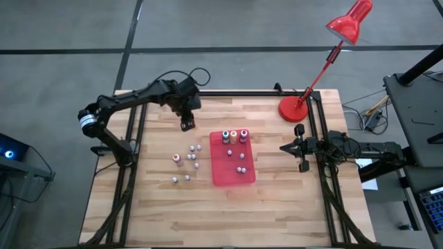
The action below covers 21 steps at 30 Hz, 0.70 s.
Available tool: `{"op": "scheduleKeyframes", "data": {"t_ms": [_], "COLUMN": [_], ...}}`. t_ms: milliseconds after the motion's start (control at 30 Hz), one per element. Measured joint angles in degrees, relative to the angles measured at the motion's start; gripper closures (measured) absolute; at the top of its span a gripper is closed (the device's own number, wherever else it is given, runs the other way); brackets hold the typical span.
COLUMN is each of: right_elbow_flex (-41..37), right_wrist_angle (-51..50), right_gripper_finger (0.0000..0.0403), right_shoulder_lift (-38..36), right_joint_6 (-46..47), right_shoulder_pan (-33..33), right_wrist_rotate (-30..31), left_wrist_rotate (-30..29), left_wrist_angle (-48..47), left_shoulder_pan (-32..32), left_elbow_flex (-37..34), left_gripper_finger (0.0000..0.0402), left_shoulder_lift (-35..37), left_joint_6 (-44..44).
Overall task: Pick & Place food coloring
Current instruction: Put the large yellow food coloring bottle into the red bin
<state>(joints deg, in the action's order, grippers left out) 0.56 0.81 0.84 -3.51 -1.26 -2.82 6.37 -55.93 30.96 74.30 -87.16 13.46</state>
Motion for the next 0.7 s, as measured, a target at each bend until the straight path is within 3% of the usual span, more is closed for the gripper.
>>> {"op": "scheduleKeyframes", "data": {"t_ms": [700], "right_elbow_flex": [0.00], "right_wrist_angle": [0.01], "right_gripper_finger": [0.0394], "right_shoulder_lift": [0.00], "right_joint_6": [0.02], "right_shoulder_pan": [0.02], "right_wrist_rotate": [0.01], "left_wrist_rotate": [1.87], "left_wrist_angle": [-0.10], "left_shoulder_pan": [-8.04], "left_elbow_flex": [7.83], "left_gripper_finger": [0.0302], "left_shoulder_lift": [0.05], "left_joint_6": [0.37]}}
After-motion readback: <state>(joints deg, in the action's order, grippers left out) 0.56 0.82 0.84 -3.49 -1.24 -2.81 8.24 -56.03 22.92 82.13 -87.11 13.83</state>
